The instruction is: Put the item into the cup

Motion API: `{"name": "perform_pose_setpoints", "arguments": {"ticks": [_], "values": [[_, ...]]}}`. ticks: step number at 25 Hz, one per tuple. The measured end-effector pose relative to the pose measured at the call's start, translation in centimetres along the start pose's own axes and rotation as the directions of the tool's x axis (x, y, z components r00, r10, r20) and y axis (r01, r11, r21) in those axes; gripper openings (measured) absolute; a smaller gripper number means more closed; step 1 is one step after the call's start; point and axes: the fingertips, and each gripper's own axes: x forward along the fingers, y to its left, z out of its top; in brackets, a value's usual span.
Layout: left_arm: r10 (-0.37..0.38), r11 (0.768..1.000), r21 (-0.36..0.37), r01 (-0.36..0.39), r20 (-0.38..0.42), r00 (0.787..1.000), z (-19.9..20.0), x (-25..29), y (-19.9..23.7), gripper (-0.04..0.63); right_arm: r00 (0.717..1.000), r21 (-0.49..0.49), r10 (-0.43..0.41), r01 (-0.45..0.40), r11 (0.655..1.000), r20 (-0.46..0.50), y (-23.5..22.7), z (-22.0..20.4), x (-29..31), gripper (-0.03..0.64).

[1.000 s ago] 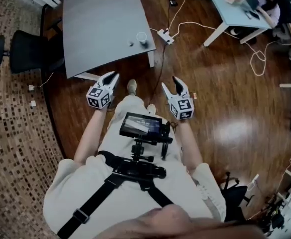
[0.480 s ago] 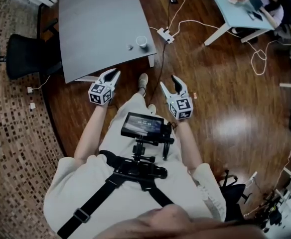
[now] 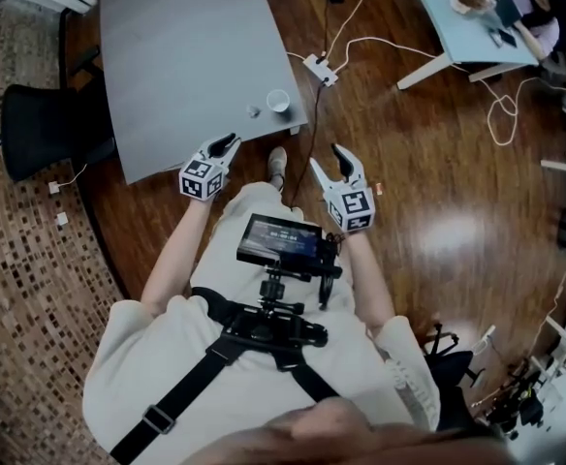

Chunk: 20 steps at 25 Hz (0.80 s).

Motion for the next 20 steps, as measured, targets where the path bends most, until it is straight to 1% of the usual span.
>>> {"name": "perform_pose_setpoints", "arguments": {"ticks": [6, 7, 10, 13, 18, 20], "values": [[-0.049, 0.998, 0.03, 0.052, -0.081, 0.996, -0.7, 3.7, 3.4, 0.071, 1.0, -0.011, -0.009, 0.009, 1.0, -0.026, -1.1, 1.2, 4.7, 0.262], [-0.06, 0.998, 0.03, 0.063, -0.098, 0.993, -1.0, 4.3, 3.9, 0.09, 1.0, -0.012, -0.012, 0.012, 1.0, -0.027, -1.4, 1.5, 5.4, 0.262], [-0.098, 0.994, 0.029, 0.104, -0.155, 0.983, -2.4, 6.4, 5.2, 0.1, 0.999, -0.025, -0.021, 0.021, 0.999, -0.031, -2.0, 2.0, 7.7, 0.262], [-0.132, 0.989, 0.032, 0.142, -0.202, 0.97, -3.8, 8.5, 6.8, 0.1, 0.998, -0.016, -0.03, 0.029, 0.999, -0.05, -2.9, 1.5, 10.2, 0.262], [-0.167, 0.982, 0.044, 0.183, -0.234, 0.958, -3.7, 10.4, 7.6, 0.1, 0.997, -0.032, -0.053, 0.051, 0.998, -0.048, -3.9, 2.9, 11.7, 0.262], [-0.178, 0.979, 0.055, 0.197, -0.25, 0.952, -3.8, 11.1, 7.6, 0.1, 0.996, -0.032, -0.062, 0.06, 0.998, -0.058, -4.1, 2.7, 11.7, 0.262]]}}
